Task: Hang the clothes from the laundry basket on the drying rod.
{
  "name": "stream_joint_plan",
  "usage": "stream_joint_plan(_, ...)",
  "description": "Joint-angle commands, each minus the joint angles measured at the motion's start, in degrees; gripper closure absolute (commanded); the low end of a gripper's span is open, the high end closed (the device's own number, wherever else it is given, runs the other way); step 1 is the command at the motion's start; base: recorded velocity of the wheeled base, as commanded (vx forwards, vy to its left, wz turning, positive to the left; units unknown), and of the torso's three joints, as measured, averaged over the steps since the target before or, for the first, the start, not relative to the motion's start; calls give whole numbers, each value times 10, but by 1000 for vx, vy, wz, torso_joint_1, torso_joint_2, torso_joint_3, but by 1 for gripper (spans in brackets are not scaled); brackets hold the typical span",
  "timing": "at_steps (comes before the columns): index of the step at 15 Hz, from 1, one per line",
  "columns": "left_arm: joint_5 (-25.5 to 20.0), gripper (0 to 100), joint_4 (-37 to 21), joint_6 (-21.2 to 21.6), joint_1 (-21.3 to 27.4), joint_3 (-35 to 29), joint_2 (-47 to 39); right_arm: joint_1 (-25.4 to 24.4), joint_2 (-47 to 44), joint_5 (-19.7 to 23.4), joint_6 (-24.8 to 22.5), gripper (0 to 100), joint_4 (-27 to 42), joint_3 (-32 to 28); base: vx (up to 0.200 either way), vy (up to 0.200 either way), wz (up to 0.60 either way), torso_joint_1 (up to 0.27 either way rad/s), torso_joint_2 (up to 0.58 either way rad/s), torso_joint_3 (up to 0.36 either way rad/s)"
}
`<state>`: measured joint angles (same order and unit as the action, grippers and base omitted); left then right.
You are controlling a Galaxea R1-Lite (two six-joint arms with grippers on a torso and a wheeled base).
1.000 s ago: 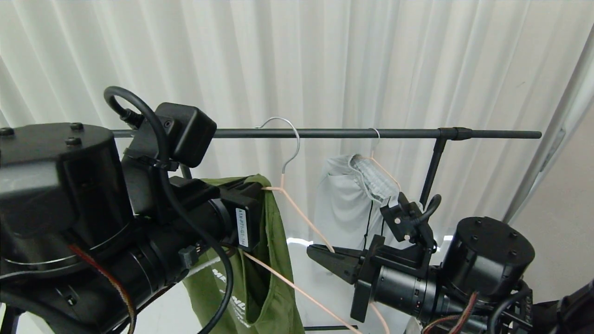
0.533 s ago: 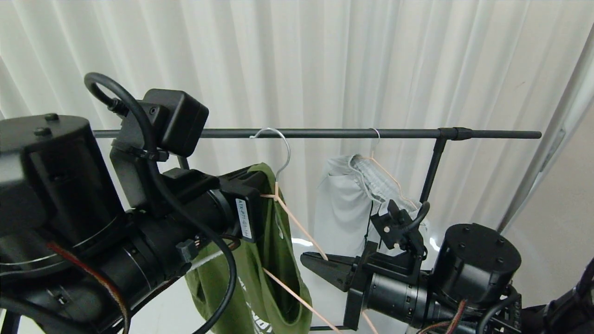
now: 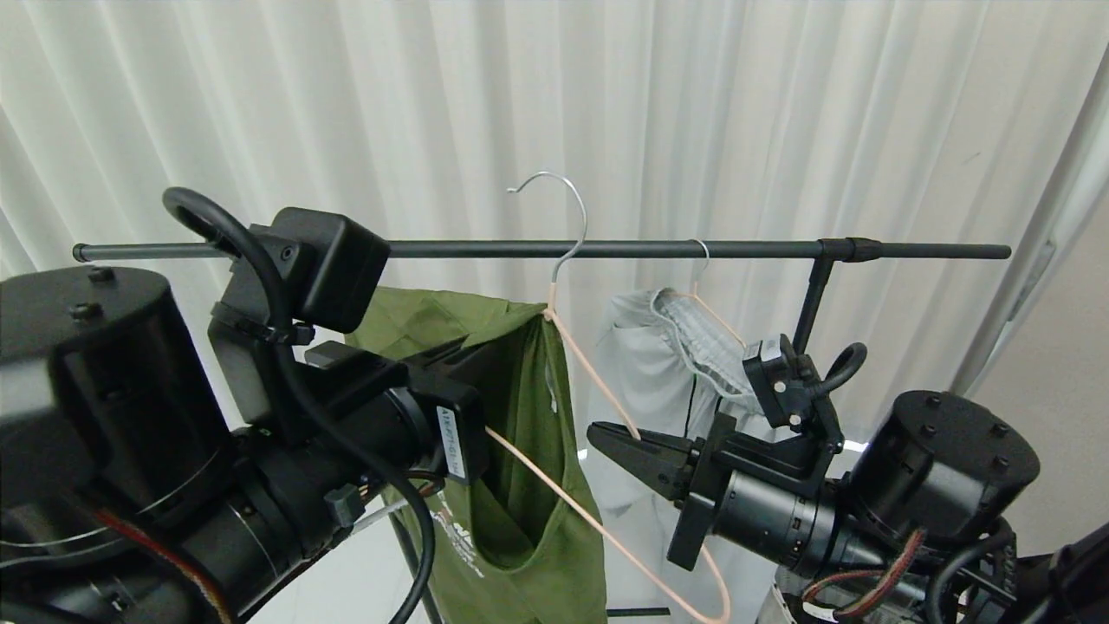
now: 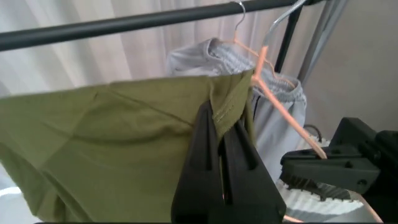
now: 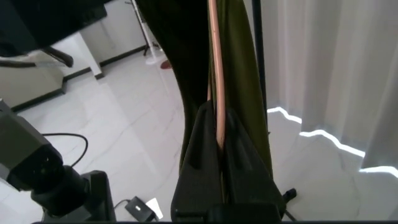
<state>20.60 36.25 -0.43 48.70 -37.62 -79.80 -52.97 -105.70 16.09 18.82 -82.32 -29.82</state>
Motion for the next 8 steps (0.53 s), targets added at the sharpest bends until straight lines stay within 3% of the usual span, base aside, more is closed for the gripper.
stream_joint_plan(1,-8,100,2,8,3,18,2,1,8,0,-1,100,-2,4,0,0,0,0,0,0)
stream_joint_plan(2,-17,0,3,31,4,32,3,1,8,0,-2,100,-13,8,0,0,0,0,0,0)
stream_joint_plan(5,-17,0,4,38,3,35,3,2,23,0,-2,100,-29,13,0,0,0,0,0,0)
stream_joint_plan(8,-17,0,60,39,-1,78,6,10,52,1,-10,100,-29,27,0,0,0,0,0,0)
